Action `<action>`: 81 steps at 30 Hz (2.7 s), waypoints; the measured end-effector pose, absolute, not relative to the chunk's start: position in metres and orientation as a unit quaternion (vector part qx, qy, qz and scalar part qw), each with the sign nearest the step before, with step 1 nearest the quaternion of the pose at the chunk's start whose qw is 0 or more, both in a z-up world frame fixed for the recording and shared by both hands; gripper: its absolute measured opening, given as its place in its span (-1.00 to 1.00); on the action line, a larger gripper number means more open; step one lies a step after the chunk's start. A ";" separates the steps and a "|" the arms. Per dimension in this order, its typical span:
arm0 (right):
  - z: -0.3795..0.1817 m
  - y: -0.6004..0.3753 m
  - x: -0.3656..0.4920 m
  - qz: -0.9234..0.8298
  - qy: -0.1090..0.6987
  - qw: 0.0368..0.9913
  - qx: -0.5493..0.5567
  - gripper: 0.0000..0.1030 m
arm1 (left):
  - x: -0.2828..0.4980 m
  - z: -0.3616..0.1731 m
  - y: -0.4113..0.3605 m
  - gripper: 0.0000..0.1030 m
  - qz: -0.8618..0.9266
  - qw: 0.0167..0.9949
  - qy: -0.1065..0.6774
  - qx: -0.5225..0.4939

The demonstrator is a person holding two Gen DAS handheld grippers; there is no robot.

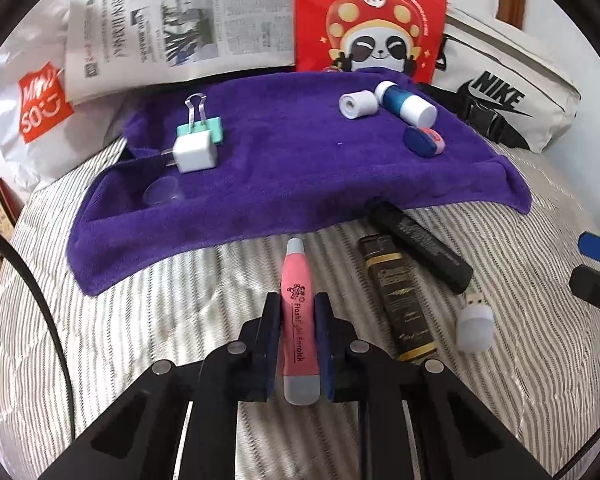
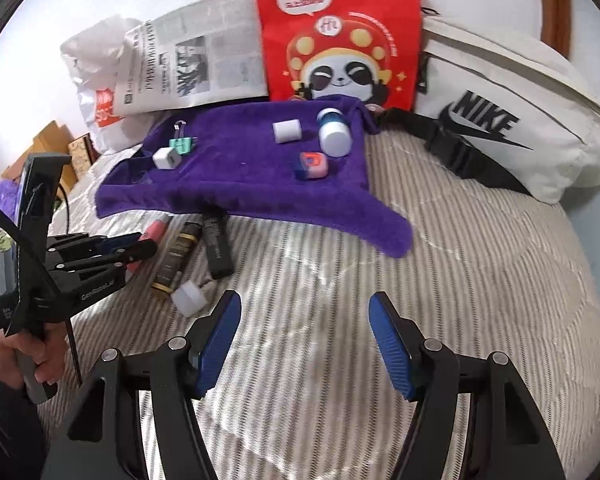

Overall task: Organize rigid objects
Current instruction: 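Grasp the pink highlighter with the left gripper, then grasp the black tube with the right gripper while the left gripper holds the highlighter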

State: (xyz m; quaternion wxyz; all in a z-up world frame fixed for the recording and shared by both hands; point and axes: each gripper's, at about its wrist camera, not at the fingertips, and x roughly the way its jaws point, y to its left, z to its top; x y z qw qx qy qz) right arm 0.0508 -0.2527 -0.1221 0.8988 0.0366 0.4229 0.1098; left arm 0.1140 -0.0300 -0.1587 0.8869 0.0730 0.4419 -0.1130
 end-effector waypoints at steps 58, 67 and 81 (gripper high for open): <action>-0.162 -0.171 0.134 0.218 0.416 0.881 -0.055 -0.52 | 0.108 -0.162 0.011 -0.67 -0.086 0.904 0.415 0.059; -0.142 -0.209 0.114 0.138 0.427 0.893 -0.040 -0.57 | 0.107 -0.161 0.011 -0.66 -0.086 0.904 0.415 0.056; -0.169 -0.233 0.098 0.103 0.435 0.894 -0.021 -0.55 | 0.107 -0.161 0.010 -0.66 -0.085 0.904 0.415 0.057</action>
